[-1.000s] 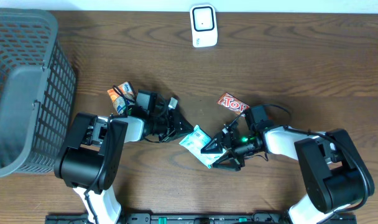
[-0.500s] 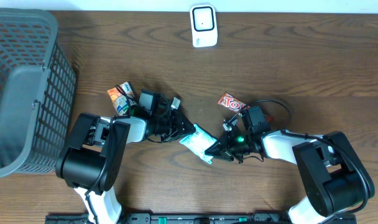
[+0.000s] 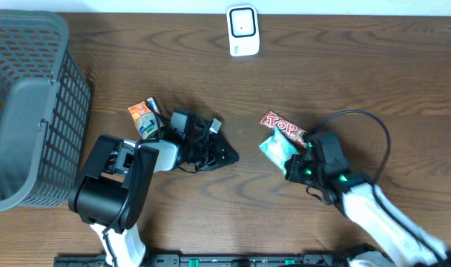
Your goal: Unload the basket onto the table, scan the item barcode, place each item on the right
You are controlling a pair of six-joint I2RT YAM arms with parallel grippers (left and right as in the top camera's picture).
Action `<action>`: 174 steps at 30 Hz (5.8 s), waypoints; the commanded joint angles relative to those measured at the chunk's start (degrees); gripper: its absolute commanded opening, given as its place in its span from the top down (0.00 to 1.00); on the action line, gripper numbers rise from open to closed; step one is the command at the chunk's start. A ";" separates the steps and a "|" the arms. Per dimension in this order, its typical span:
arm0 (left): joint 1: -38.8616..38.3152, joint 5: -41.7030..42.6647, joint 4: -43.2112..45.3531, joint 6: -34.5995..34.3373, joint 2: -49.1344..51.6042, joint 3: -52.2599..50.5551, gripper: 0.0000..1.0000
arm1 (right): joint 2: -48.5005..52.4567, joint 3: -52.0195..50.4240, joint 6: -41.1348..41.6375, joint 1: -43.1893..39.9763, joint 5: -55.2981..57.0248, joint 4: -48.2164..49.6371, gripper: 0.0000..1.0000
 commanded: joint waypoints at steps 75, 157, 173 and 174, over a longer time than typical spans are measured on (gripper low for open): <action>-0.02 -59.01 -30.80 8.09 -68.08 -0.76 0.00 | 60.35 69.64 -101.46 9.20 55.04 34.51 0.99; -0.02 -60.41 -35.01 8.07 -59.78 -0.76 0.00 | 51.56 57.90 -68.15 -54.47 57.24 -10.38 0.98; -0.02 -60.41 -34.99 8.07 -54.58 -0.76 0.00 | 38.53 58.27 -56.50 -43.19 44.87 -10.86 0.01; -0.02 -60.41 -34.99 8.07 -54.23 -0.76 0.00 | 37.31 58.27 -55.28 -41.81 43.30 -11.23 0.01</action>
